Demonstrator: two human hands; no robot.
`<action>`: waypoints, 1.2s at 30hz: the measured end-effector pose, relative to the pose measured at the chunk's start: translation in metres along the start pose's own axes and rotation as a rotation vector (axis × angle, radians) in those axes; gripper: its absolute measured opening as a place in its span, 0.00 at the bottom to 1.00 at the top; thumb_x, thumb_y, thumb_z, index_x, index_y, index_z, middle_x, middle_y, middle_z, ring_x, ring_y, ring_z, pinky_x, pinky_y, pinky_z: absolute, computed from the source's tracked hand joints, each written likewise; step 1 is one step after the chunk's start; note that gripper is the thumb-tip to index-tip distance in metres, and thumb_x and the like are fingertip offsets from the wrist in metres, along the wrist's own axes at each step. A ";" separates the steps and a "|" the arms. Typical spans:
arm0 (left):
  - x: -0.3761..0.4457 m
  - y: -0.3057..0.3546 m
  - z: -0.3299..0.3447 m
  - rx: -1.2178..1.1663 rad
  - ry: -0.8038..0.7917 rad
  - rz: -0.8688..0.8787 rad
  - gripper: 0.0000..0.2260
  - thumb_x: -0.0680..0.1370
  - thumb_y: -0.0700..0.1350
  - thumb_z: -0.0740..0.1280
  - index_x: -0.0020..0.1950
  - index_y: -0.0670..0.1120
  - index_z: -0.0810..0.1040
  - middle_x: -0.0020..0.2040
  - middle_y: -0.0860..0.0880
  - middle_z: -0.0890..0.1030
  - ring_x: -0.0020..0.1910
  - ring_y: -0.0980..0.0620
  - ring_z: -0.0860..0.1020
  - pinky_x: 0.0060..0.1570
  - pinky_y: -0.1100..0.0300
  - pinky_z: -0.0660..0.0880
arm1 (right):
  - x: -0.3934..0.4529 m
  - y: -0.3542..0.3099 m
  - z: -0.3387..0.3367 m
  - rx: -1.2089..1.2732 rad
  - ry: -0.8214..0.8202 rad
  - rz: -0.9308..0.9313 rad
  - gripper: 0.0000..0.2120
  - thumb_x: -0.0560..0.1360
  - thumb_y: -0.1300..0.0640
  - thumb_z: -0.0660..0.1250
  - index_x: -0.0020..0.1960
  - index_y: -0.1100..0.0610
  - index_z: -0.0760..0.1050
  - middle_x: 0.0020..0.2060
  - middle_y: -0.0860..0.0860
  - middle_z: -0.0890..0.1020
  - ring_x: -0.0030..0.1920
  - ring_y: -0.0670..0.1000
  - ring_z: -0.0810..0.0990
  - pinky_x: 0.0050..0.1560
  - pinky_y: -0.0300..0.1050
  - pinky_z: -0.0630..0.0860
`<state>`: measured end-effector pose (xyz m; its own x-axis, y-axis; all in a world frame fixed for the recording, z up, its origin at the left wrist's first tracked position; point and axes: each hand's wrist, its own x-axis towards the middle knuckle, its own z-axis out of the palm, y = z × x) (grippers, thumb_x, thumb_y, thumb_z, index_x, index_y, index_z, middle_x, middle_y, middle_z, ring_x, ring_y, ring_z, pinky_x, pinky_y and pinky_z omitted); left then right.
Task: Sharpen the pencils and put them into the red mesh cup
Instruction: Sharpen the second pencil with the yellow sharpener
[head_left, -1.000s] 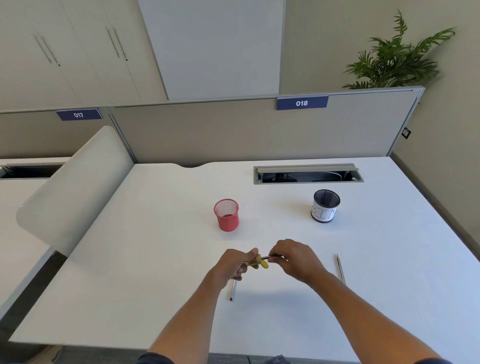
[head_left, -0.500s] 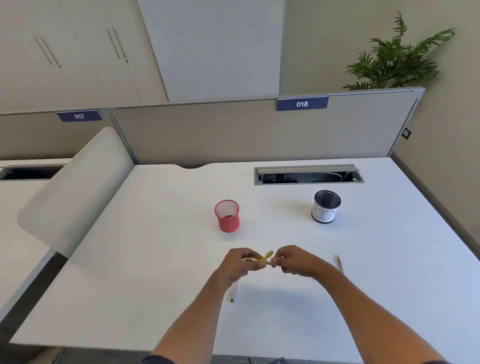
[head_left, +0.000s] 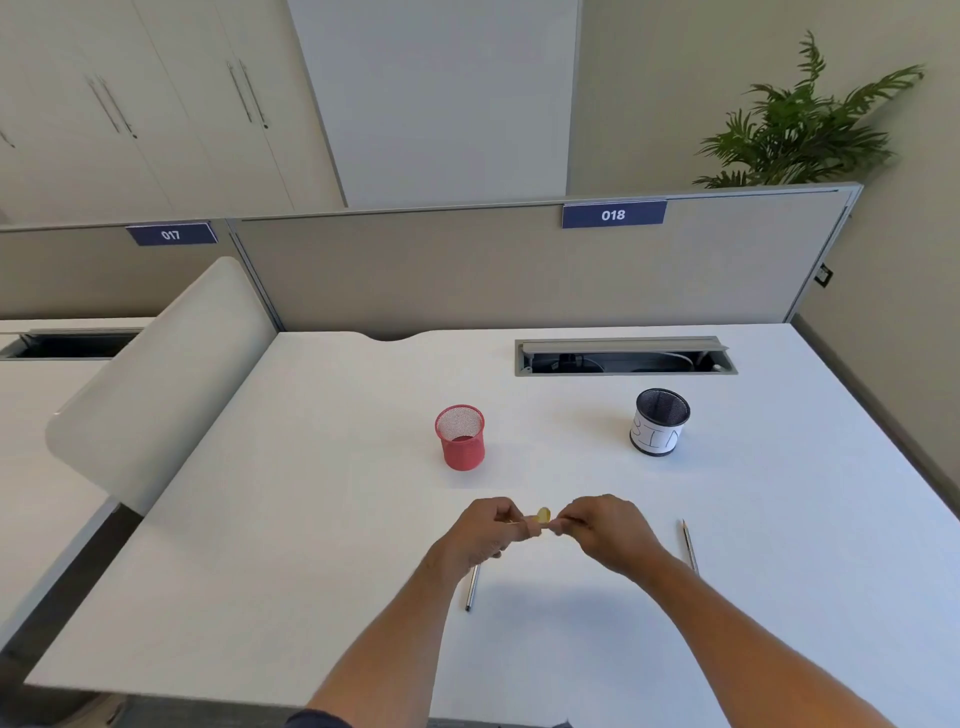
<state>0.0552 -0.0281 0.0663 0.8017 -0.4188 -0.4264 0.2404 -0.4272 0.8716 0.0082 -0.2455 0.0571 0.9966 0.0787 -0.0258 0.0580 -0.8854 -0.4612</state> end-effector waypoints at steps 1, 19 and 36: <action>0.001 0.000 -0.001 0.011 -0.004 0.031 0.10 0.73 0.47 0.78 0.41 0.46 0.79 0.32 0.52 0.75 0.30 0.55 0.70 0.33 0.65 0.67 | 0.001 0.000 0.000 0.072 -0.064 0.084 0.13 0.78 0.40 0.66 0.41 0.45 0.84 0.30 0.43 0.79 0.32 0.43 0.73 0.35 0.39 0.67; 0.000 -0.013 -0.006 0.101 -0.014 0.044 0.08 0.68 0.49 0.81 0.42 0.50 0.85 0.32 0.53 0.81 0.30 0.57 0.76 0.32 0.66 0.70 | 0.001 0.002 -0.012 0.601 -0.575 0.205 0.16 0.73 0.48 0.72 0.56 0.55 0.75 0.33 0.49 0.85 0.28 0.49 0.68 0.30 0.41 0.64; 0.004 -0.008 -0.006 -0.026 0.053 -0.013 0.11 0.71 0.49 0.80 0.45 0.43 0.85 0.30 0.53 0.76 0.31 0.55 0.71 0.33 0.65 0.67 | -0.008 -0.007 0.005 0.090 0.028 0.124 0.12 0.78 0.42 0.66 0.44 0.46 0.84 0.35 0.45 0.83 0.36 0.47 0.77 0.37 0.44 0.72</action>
<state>0.0593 -0.0217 0.0592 0.8265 -0.3699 -0.4245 0.2642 -0.4110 0.8725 -0.0008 -0.2374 0.0563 0.9971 -0.0431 -0.0635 -0.0704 -0.8430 -0.5334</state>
